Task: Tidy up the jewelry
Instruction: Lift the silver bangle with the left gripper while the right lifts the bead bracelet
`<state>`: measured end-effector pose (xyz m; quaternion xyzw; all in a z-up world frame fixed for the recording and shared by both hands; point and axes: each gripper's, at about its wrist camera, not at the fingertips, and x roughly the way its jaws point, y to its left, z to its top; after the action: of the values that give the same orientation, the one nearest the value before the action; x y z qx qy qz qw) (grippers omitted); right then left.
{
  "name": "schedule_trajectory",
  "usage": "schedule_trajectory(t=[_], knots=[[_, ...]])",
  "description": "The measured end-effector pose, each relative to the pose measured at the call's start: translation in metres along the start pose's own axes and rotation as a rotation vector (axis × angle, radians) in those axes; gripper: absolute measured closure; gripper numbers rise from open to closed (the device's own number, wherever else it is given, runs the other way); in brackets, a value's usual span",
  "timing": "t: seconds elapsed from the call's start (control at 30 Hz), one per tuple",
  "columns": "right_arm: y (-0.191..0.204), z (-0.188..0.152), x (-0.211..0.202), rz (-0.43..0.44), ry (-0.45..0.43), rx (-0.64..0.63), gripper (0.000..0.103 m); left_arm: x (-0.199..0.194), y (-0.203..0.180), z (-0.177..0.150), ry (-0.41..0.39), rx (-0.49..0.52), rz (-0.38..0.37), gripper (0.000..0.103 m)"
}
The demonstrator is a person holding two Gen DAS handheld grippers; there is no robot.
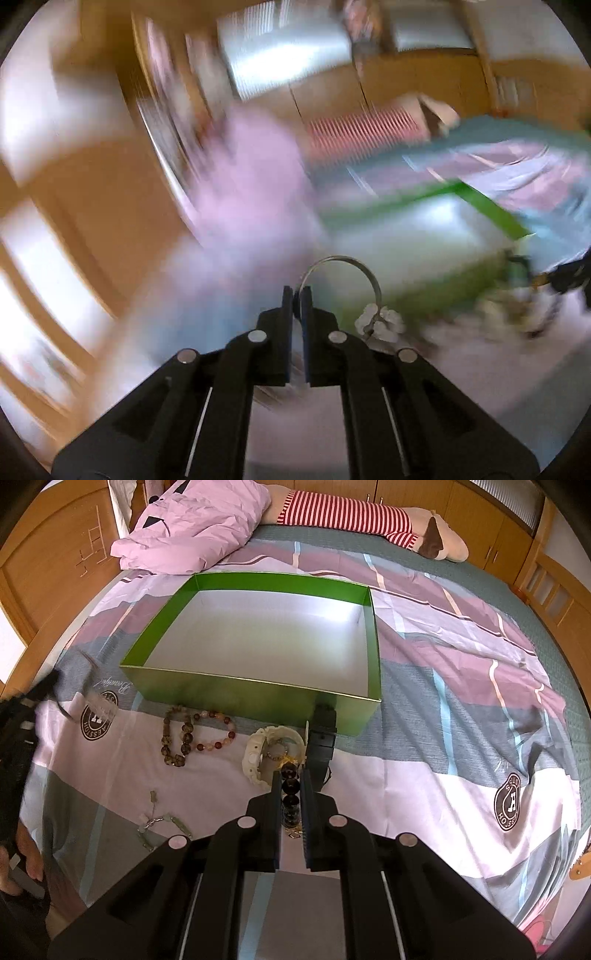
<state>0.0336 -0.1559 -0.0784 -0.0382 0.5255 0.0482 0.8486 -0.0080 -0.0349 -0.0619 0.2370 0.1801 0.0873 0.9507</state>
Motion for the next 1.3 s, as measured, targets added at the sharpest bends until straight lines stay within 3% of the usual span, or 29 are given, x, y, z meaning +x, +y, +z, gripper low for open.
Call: schedule_trajectory(t=[0.03, 0.17, 0.27, 0.37, 0.5, 0.57, 0.63, 0.67, 0.7, 0.77, 0.8, 0.87, 0.93, 1.0, 1.1, 1.13, 1.2, 1.23, 1.3], knots=[[0.0, 0.0, 0.0, 0.0, 0.0, 0.002, 0.094, -0.023, -0.017, 0.002, -0.135, 0.133, 0.158, 0.099], [-0.002, 0.0, 0.002, -0.001, 0.004, 0.009, 0.094, -0.042, -0.038, -0.004, -0.262, 0.246, 0.313, 0.1], [-0.002, 0.0, 0.0, 0.007, 0.001, 0.014, 0.094, -0.036, -0.062, -0.021, -0.345, 0.403, 0.504, 0.1], [-0.002, 0.0, -0.001, 0.007, 0.001, 0.014, 0.094, -0.032, -0.065, -0.023, -0.316, 0.396, 0.489, 0.1], [-0.001, 0.0, 0.0, 0.009, 0.005, 0.014, 0.094, -0.034, -0.069, -0.025, -0.35, 0.419, 0.532, 0.1], [-0.002, 0.001, 0.0, 0.014, 0.005, 0.017, 0.094, -0.041, -0.059, -0.016, -0.31, 0.328, 0.43, 0.1], [-0.003, 0.001, 0.0, 0.011, 0.006, 0.018, 0.094, -0.039, -0.035, -0.004, -0.237, 0.171, 0.292, 0.1], [-0.003, 0.001, 0.0, 0.012, 0.007, 0.019, 0.094, -0.031, -0.018, 0.001, -0.159, 0.062, 0.191, 0.1], [-0.003, 0.001, 0.0, 0.01, 0.008, 0.019, 0.094, -0.003, 0.005, 0.003, 0.017, -0.11, -0.022, 0.1], [-0.003, 0.001, 0.002, 0.005, 0.011, 0.02, 0.094, 0.045, 0.036, -0.013, 0.254, -0.391, -0.376, 0.099], [-0.003, 0.0, 0.002, 0.006, 0.013, 0.018, 0.094, 0.071, 0.053, -0.033, 0.374, -0.607, -0.567, 0.099], [-0.003, 0.0, 0.0, 0.018, 0.008, 0.019, 0.094, 0.101, 0.062, -0.062, 0.512, -0.84, -0.827, 0.099], [-0.004, 0.001, 0.0, 0.019, 0.005, 0.023, 0.094, 0.118, 0.062, -0.086, 0.601, -1.016, -1.018, 0.099], [-0.005, 0.001, 0.001, 0.019, 0.006, 0.024, 0.094, 0.119, 0.057, -0.089, 0.612, -1.018, -1.053, 0.099], [-0.004, 0.0, 0.006, 0.012, 0.021, 0.016, 0.094, 0.116, 0.046, -0.075, 0.624, -0.842, -0.906, 0.099], [-0.005, -0.001, 0.007, 0.015, 0.025, 0.022, 0.094, 0.114, 0.042, -0.073, 0.624, -0.815, -0.905, 0.098], [-0.005, 0.0, 0.008, 0.016, 0.026, 0.022, 0.094, 0.111, 0.038, -0.072, 0.613, -0.843, -0.994, 0.099], [-0.005, 0.0, 0.007, 0.016, 0.025, 0.023, 0.094, 0.109, 0.035, -0.068, 0.618, -0.783, -0.937, 0.1], [-0.005, 0.0, 0.007, 0.013, 0.026, 0.021, 0.094, 0.107, 0.02, -0.058, 0.647, -0.509, -0.649, 0.1]])
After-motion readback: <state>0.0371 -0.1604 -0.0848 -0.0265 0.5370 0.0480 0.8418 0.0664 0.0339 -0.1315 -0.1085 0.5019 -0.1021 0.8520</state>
